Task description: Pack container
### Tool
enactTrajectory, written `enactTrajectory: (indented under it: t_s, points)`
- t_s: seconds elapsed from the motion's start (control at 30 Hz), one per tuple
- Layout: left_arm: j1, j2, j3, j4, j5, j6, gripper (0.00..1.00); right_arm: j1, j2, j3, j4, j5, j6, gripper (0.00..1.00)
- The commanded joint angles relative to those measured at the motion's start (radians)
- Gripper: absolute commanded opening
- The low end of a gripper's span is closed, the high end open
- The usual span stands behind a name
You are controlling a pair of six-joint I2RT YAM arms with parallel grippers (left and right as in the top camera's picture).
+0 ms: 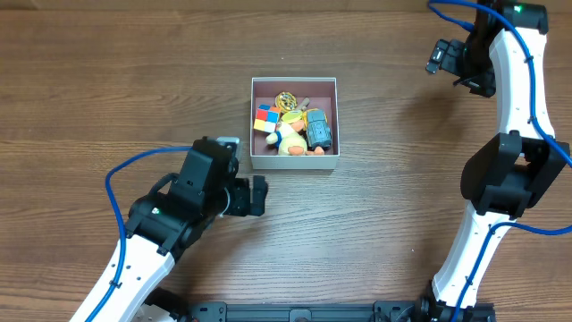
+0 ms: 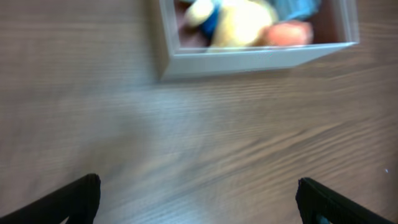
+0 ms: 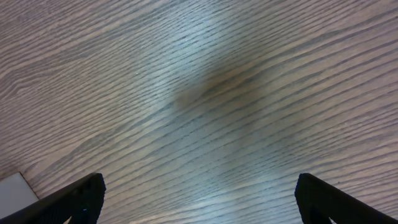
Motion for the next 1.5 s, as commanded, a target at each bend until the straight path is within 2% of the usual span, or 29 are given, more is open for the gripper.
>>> enactTrajectory:
  t_s: [0.0, 0.2, 0.33, 0.5, 0.6, 0.73, 1.03, 1.47]
  points:
    - [-0.03, 0.002, -0.004, 0.054, 0.052, 0.162, 1.0, -0.003, -0.032, 0.0, 0.003, -0.001, 0.0, 1.0]
    - [-0.058, -0.002, -0.006, 0.055, 0.076, 0.215, 1.0, -0.003, -0.032, 0.0, 0.003, -0.001, 0.0, 1.0]
    - [-0.053, -0.069, -0.05, 0.095, 0.076, 0.272, 1.0, -0.003, -0.032, 0.0, 0.003, -0.001, 0.0, 1.0]
    - [0.008, -0.255, -0.274, 0.319, 0.103, 0.292, 1.0, -0.003, -0.032, 0.0, 0.003, -0.001, 0.0, 1.0]
    - [0.097, -0.387, -0.447, 0.48, 0.206, 0.293, 1.0, -0.003, -0.032, 0.0, 0.003, -0.001, 0.0, 1.0]
    - [0.192, -0.521, -0.56, 0.582, 0.301, 0.301, 1.0, -0.003, -0.032, 0.0, 0.003, -0.001, 0.0, 1.0]
    - [0.379, -0.724, -0.581, 0.587, 0.383, 0.391, 1.0, -0.003, -0.032, 0.0, 0.003, -0.001, 0.0, 1.0]
    - [0.49, -0.911, -0.675, 0.596, 0.382, 0.419, 1.0, -0.003, -0.032, 0.0, 0.003, -0.001, 0.0, 1.0]
